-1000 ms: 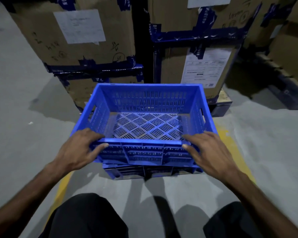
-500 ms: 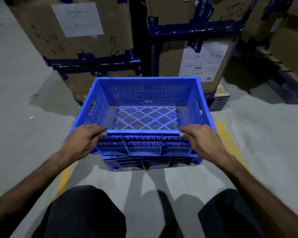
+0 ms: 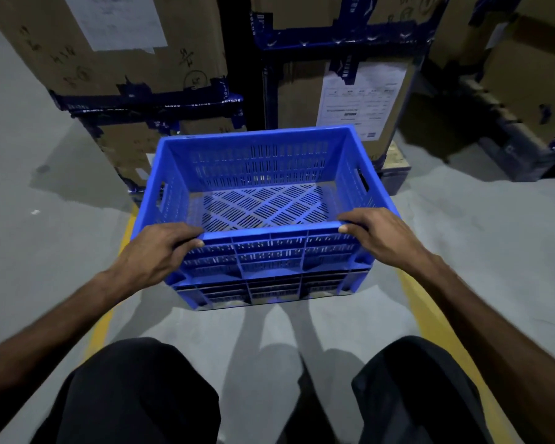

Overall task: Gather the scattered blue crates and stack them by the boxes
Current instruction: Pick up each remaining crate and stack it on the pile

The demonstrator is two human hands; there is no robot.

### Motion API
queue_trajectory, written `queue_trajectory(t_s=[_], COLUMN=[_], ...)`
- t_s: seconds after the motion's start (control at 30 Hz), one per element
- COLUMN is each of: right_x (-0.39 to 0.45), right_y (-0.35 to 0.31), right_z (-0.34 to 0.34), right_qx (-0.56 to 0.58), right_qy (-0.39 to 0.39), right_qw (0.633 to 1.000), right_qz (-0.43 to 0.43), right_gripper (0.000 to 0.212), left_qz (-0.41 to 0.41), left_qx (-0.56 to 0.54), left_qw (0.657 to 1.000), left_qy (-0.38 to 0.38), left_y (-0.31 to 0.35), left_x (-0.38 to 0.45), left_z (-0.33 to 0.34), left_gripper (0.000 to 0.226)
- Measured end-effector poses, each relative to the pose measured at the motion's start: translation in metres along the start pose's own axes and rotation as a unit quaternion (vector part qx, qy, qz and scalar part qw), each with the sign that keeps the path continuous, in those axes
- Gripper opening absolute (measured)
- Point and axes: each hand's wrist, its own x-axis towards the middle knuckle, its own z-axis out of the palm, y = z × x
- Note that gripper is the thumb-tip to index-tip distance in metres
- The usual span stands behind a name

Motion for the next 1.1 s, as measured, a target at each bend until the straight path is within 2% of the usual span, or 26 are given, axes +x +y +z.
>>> queue_trajectory(t_s=[0.1, 0.2, 0.37, 0.47, 0.6, 0.63, 0.77, 1.0, 1.1], right_x=[-0.003, -0.004, -0.006, -0.006, -0.002, -0.002, -0.002, -0.004, -0.006], right_y=[0.002, 0.000, 0.000, 0.000, 0.001, 0.003, 0.010, 0.008, 0.008], right_z=[0.001, 0.004, 0.006, 0.005, 0.000, -0.001, -0.001, 0.004, 0.004], right_qx=[0.003, -0.002, 0.001, 0.006, 0.010, 0.010, 0.002, -0.010, -0.004], right_qy=[0.011, 0.027, 0.034, 0.030, 0.012, 0.009, 0.000, 0.015, 0.016], right_qw=[1.000, 1.000, 0.999, 0.999, 1.000, 1.000, 1.000, 1.000, 1.000], right_qz=[-0.001, -0.001, 0.004, 0.013, 0.013, 0.010, 0.013, 0.022, 0.020], right_gripper=[0.025, 0.025, 0.030, 0.029, 0.025, 0.025, 0.030, 0.037, 0.042], left_qz=[-0.010, -0.001, -0.006, -0.015, -0.030, -0.029, -0.022, -0.043, -0.048], left_qx=[-0.037, -0.047, -0.060, -0.059, -0.063, -0.068, -0.068, -0.087, -0.084], left_qw=[0.999, 0.999, 0.998, 0.998, 0.998, 0.997, 0.997, 0.994, 0.994], left_qy=[-0.003, -0.005, -0.009, -0.015, -0.007, -0.006, -0.017, -0.041, -0.049], left_y=[0.004, 0.006, 0.012, 0.014, 0.016, 0.017, 0.019, 0.018, 0.017], left_x=[0.001, 0.002, 0.001, 0.000, 0.000, 0.000, -0.002, 0.001, 0.002], left_z=[-0.001, -0.004, -0.007, -0.008, -0.007, -0.007, -0.007, -0.011, -0.012], left_gripper=[0.051, 0.026, 0.014, 0.015, 0.043, 0.044, 0.014, 0.013, 0.022])
